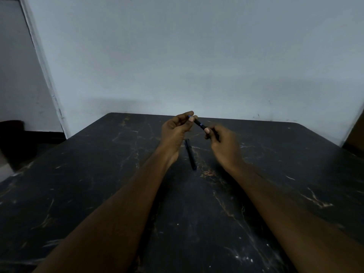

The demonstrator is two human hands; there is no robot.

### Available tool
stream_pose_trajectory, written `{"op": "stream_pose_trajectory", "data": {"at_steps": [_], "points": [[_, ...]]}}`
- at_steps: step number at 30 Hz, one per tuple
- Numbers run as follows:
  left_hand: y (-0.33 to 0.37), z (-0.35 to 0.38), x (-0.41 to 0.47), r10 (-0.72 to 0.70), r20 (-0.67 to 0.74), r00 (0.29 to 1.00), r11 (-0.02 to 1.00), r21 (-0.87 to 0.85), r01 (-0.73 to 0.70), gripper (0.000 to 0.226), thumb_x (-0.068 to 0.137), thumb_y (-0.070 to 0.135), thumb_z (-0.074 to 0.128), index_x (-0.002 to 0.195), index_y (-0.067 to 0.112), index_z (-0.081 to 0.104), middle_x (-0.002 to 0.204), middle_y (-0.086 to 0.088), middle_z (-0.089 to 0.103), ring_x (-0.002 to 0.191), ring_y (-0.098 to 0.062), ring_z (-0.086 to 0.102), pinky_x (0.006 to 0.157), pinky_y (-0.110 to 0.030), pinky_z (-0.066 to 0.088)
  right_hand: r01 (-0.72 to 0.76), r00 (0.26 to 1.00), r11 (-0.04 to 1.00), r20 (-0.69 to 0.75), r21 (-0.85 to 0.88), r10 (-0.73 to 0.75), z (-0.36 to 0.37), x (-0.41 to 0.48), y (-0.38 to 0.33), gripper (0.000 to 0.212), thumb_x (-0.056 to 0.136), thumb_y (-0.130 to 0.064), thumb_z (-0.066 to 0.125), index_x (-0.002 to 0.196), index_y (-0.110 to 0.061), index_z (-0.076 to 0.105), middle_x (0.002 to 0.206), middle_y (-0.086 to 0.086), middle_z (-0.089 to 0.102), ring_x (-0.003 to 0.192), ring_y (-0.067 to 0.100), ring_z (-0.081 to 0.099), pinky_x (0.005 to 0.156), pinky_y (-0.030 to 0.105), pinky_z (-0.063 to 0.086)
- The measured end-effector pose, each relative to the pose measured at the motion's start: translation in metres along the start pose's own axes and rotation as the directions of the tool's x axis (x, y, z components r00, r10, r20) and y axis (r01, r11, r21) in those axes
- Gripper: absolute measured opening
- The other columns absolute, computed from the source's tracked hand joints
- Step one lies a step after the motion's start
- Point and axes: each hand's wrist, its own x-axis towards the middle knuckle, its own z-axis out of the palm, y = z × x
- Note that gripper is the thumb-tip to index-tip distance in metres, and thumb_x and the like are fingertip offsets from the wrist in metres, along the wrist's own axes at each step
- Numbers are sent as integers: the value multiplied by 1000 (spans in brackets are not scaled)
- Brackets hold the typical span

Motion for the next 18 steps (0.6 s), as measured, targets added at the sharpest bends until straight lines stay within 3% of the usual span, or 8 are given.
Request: {"op": "stream_pose_trajectory", "data": {"at_steps": [3,8,13,18], "points": [[-1,-1,-1,3,-52,999,1000,-3,-3,23,89,19,68,108,6,68,83,8,65,59,9,58,51,-7,43,33,999,999,-18,-19,-33,1,0,0,20,95,-22,59,86,-6,67,74,2,59,62,12,48,53,23,30],[-1,-3,1,-7,-78,997,1000,-1,6,14,88,28,69,82,18,62,79,5,62,68,-5,54,48,-10,42,34,999,999,-32,-16,-35,2,1,-1,15,93,-20,62,94,-6,68,81,2,62,75,19,55,62,34,41],[0,-5,4,-19,-126,992,999,33,24,24,88,39,68,89,14,66,83,5,69,64,-8,55,51,-18,42,96,995,995,8,23,-97,3,2,0,26,93,-10,59,118,-14,67,112,2,68,99,12,57,82,27,47],[2,-13,10,-19,-255,967,1000,-20,14,41,86,39,70,105,2,68,84,3,73,53,-3,52,41,-12,38,98,994,995,51,-11,-98,5,4,2,27,94,-6,55,117,-16,67,109,6,65,99,16,55,82,32,46]]}}
